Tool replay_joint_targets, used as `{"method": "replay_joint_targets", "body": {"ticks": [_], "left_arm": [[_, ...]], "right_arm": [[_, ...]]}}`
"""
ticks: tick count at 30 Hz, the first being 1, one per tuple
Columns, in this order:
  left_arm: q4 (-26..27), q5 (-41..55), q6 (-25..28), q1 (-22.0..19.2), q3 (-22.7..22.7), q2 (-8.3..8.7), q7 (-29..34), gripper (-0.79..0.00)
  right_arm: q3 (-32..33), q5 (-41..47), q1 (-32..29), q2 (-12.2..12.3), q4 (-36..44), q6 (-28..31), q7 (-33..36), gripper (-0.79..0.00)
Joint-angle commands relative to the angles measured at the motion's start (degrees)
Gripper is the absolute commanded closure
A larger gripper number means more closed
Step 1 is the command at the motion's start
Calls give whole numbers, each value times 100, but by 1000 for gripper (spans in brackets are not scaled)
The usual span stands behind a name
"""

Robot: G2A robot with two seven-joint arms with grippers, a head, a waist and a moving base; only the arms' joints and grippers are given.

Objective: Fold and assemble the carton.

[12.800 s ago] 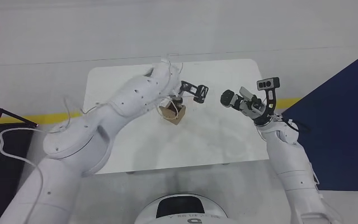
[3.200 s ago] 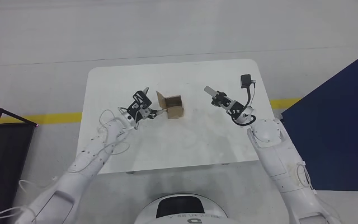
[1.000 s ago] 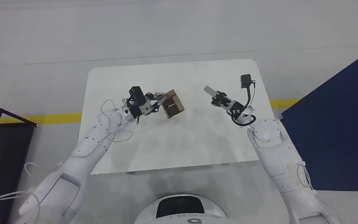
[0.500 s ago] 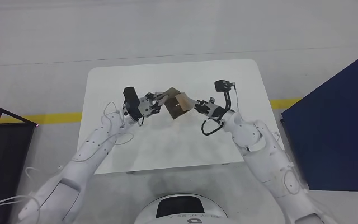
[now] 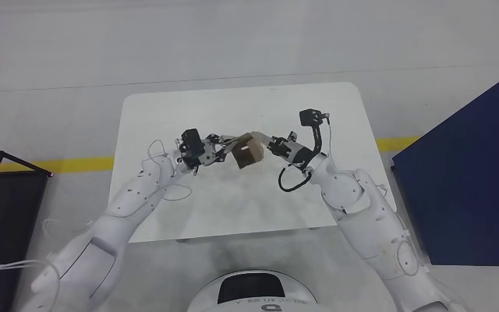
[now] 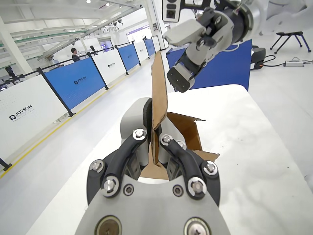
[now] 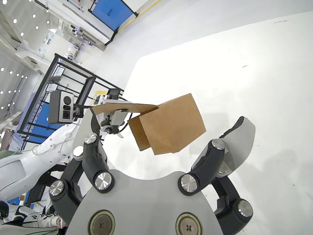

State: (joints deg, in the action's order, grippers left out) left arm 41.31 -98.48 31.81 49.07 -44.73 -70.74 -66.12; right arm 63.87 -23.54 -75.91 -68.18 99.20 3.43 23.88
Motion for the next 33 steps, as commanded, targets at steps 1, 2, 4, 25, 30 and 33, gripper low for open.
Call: {"method": "replay_joint_targets", "body": {"ticks": [1,2,4,25,30,33], "left_arm": [[-157,47,-4,-69,65,-57,13,0],[-235,111,20,-106,85,-88,21,0],[-387,320,80,-174,95,-154,40,0],[-940,1084,409,-492,136,-472,-11,0],[-947,1053,446,-484,151,-482,-105,0],[-970,1052,503,-480,156,-487,-130,0]], "right_arm": [[-10,107,-93,21,193,428,276,-785],[33,161,-152,39,276,625,371,-366],[121,125,-298,71,442,818,435,-52],[-1047,-1383,546,-196,-230,-471,141,0],[-1279,-1889,634,-296,-345,-1194,-318,0],[-1294,-2063,610,-333,-343,-1502,-569,0]]}}
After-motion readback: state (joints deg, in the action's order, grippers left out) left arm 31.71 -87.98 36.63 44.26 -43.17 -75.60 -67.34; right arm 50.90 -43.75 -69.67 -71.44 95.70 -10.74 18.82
